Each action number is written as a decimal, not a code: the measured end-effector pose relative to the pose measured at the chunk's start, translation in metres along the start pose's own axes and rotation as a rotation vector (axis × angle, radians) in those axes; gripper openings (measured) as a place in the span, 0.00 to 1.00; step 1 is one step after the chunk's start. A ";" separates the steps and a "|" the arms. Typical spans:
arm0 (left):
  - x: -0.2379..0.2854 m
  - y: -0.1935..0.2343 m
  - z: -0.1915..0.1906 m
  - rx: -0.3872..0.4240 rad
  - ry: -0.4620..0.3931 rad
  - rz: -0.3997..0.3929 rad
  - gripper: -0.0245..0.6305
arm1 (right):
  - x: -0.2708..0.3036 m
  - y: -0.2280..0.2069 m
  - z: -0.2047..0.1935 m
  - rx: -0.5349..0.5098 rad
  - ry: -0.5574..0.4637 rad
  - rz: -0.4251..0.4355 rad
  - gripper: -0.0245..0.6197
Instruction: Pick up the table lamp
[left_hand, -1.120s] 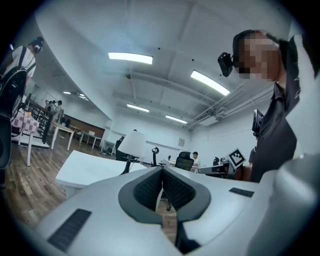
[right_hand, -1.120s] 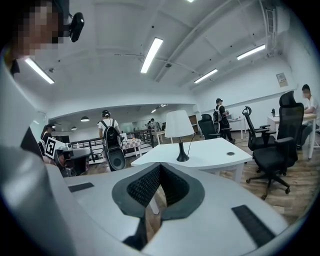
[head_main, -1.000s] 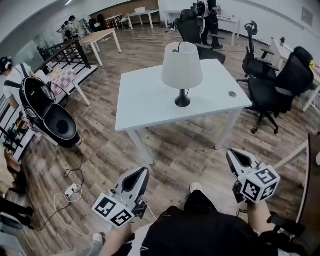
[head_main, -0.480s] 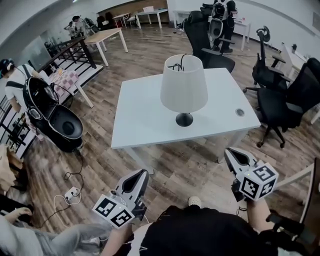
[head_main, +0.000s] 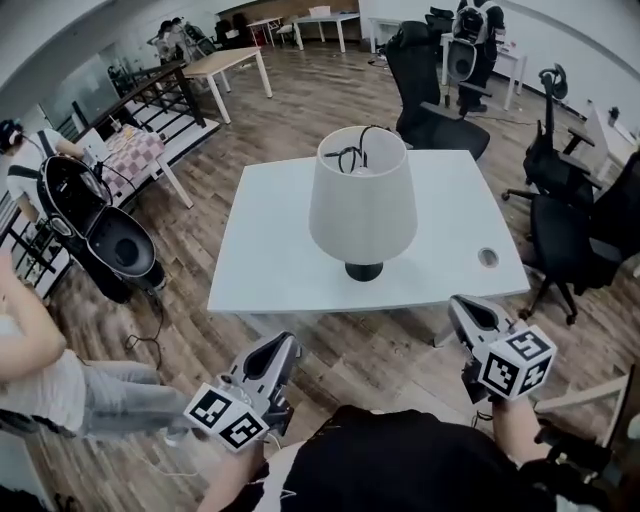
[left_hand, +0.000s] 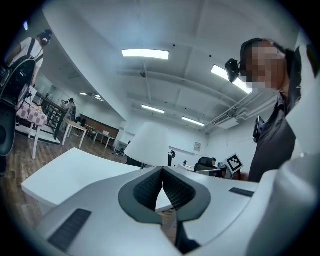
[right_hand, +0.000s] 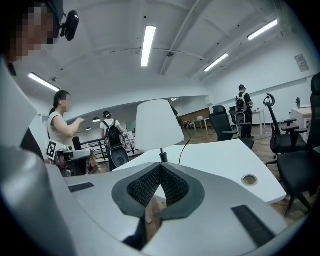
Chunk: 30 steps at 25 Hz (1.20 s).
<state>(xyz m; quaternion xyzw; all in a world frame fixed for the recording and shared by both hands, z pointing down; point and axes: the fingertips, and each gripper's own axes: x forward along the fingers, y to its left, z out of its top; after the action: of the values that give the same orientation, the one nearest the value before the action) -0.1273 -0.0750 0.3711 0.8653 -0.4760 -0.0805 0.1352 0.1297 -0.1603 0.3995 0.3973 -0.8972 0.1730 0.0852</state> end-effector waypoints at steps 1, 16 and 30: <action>0.007 0.000 -0.001 -0.004 -0.003 0.002 0.06 | 0.004 -0.006 0.001 -0.001 -0.001 0.004 0.06; 0.049 -0.014 -0.001 -0.060 -0.044 0.028 0.06 | 0.023 -0.040 -0.001 0.023 0.019 0.081 0.06; 0.076 -0.003 -0.017 -0.111 0.029 0.029 0.06 | 0.035 -0.027 -0.017 0.015 0.074 0.107 0.06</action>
<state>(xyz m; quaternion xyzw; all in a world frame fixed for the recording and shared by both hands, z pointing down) -0.0802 -0.1350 0.3856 0.8507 -0.4811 -0.0921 0.1910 0.1267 -0.1943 0.4314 0.3429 -0.9120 0.1984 0.1062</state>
